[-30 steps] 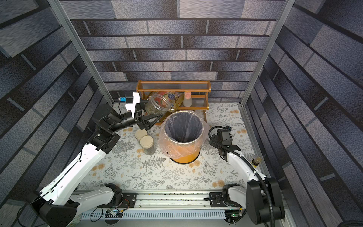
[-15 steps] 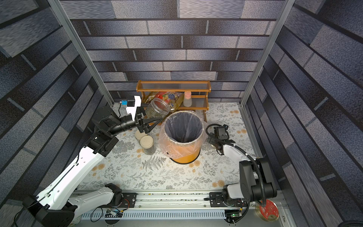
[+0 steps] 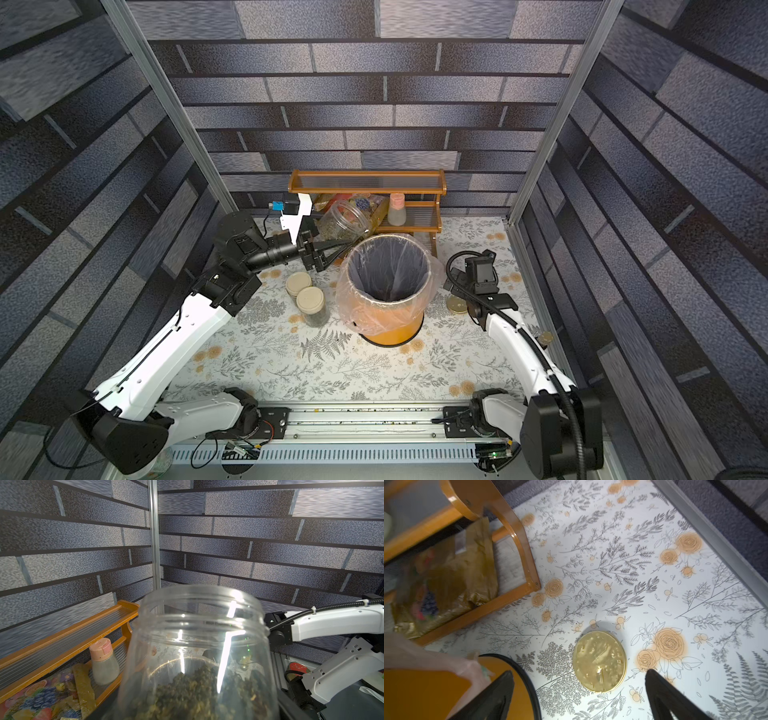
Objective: Empty moldy tea leaves from jars
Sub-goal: Place the lid at the center of the board, then pour the moldy tea leaves from the jar into the trash bin.
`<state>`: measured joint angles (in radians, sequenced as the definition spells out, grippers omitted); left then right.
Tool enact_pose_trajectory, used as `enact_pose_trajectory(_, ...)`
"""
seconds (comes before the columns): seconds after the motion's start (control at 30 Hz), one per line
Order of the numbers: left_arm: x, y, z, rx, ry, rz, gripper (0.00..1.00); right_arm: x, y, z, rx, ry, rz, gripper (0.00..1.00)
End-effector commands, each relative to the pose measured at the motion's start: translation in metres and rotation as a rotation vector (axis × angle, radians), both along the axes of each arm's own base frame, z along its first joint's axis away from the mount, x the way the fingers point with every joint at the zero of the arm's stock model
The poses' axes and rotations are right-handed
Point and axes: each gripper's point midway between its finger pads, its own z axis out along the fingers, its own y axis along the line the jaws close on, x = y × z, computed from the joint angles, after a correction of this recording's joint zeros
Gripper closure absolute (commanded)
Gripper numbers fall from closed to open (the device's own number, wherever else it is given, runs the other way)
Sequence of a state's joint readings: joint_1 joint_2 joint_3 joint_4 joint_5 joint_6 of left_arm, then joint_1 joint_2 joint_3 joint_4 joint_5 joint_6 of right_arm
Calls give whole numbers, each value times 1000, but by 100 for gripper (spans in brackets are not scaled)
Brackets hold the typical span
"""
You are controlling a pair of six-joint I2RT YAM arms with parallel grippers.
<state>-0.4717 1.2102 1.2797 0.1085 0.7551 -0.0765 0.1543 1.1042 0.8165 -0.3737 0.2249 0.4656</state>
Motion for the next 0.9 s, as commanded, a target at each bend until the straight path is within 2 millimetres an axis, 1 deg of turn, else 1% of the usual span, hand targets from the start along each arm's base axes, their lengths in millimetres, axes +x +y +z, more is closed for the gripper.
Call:
enact_pose_trajectory(0.0,-5,-2,26,-26,-88,-33,65,-17,1,35,0,-23,39,0)
enact_pose_trajectory(0.07,-1,-6,27,-25,-87,-42,65,-22,9,61,26,-91,90,1)
enact_pose_trajectory(0.13,4,-9,27,-23,-86,-48,65,-26,24,90,73,-168,180,1)
enact_pose_trajectory(0.2,7,-12,27,-21,-87,-57,65,-33,46,122,136,-246,302,1)
enact_pose_trajectory(0.27,12,-17,25,-12,-81,-67,65,-41,74,151,225,-298,450,1)
enact_pose_trajectory(0.3,14,-20,23,-7,-79,-70,65,-45,84,175,259,-342,508,0)
enact_pose_trajectory(0.33,15,-23,24,-3,-81,-75,65,-50,93,190,306,-366,555,0)
enact_pose_trajectory(0.37,16,-26,22,3,-80,-80,65,-53,101,204,351,-392,597,0)
enact_pose_trajectory(0.5,24,-35,18,10,-75,-88,65,-69,126,249,503,-484,734,0)
enact_pose_trajectory(0.57,28,-41,17,11,-72,-95,65,-74,137,264,562,-510,787,0)
enact_pose_trajectory(0.63,32,-46,15,13,-67,-102,65,-75,145,271,583,-529,819,0)
enact_pose_trajectory(0.77,33,-63,10,18,-58,-129,65,-77,164,279,634,-542,874,0)
enact_pose_trajectory(0.87,36,-74,6,22,-48,-146,65,-77,176,281,636,-556,899,0)
